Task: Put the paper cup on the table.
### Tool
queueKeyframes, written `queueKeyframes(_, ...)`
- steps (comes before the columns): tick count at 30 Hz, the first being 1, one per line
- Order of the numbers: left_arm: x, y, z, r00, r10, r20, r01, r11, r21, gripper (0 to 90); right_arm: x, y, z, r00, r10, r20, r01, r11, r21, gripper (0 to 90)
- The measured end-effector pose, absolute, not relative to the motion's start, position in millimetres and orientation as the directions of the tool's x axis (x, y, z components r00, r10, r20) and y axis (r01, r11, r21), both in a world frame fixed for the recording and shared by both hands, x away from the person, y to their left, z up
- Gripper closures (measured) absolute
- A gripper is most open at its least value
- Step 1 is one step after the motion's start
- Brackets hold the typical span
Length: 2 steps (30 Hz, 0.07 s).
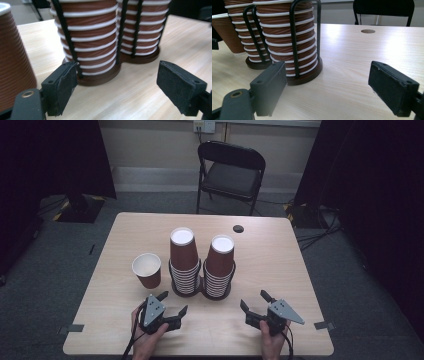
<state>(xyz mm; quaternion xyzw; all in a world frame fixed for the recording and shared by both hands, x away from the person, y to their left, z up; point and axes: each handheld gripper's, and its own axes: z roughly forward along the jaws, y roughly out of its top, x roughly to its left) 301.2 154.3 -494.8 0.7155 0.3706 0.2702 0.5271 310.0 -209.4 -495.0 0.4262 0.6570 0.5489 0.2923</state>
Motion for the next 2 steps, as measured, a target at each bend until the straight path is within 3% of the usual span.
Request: queueKeyframes(2,301.7,154.9,-495.1,0.588,0.808,-0.024,0.249,-0.153,0.956,17.1,311.3,-208.2,-494.7,-0.450,0.889,0.083,0.254,0.039,0.966,14.2)
